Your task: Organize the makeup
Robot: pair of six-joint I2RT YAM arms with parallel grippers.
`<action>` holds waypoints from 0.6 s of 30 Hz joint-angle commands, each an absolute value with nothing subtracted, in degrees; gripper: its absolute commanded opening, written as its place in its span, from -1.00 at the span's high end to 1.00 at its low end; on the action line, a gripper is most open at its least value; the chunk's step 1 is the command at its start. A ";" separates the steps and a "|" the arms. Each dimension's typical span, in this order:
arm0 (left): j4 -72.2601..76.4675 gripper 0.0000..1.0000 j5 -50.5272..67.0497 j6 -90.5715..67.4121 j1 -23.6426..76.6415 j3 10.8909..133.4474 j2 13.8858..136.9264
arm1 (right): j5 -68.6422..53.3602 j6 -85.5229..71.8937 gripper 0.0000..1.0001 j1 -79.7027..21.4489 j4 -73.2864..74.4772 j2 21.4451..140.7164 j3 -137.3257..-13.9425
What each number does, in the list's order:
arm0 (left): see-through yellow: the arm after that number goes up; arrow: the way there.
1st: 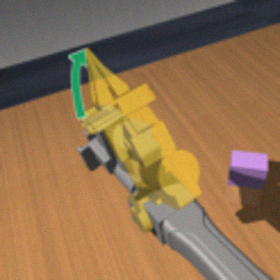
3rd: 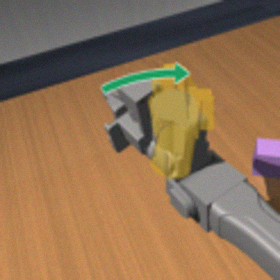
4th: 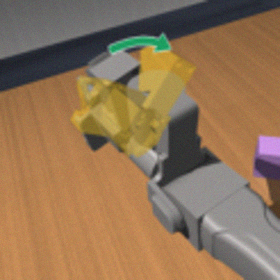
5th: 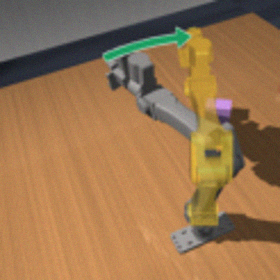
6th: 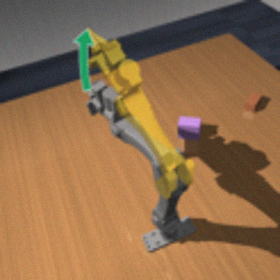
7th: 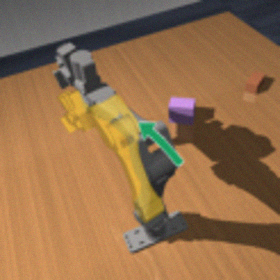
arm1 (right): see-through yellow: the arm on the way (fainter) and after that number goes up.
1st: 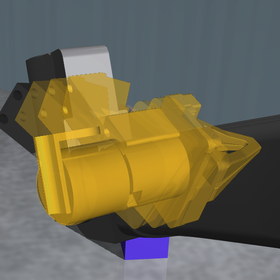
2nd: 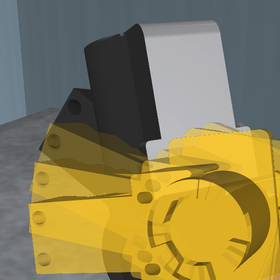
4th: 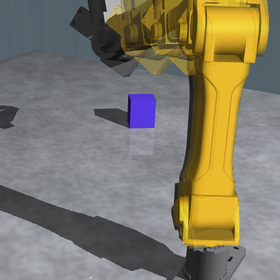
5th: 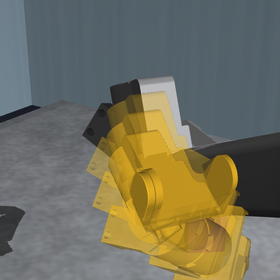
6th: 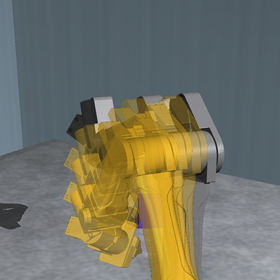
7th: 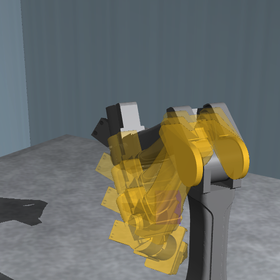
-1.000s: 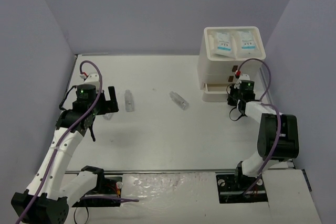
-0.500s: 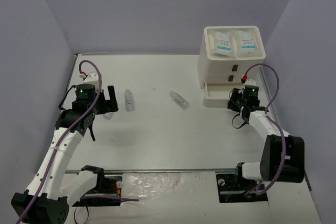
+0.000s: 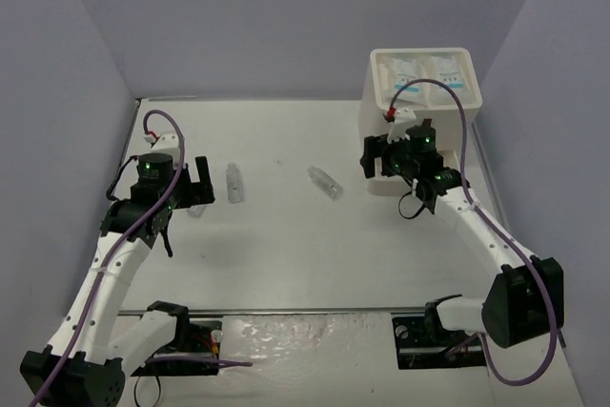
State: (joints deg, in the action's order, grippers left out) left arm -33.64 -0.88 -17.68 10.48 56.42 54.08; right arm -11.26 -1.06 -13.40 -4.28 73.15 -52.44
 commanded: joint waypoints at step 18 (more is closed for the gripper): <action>-31.29 -0.94 -1.50 -18.28 9.84 57.30 53.97 | -12.65 8.53 -0.73 -29.62 -4.22 110.22 -75.67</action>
State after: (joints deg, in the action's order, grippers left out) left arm -33.67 -1.30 -17.67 10.41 56.42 54.11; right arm -13.36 7.18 -30.00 -1.96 109.06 -70.78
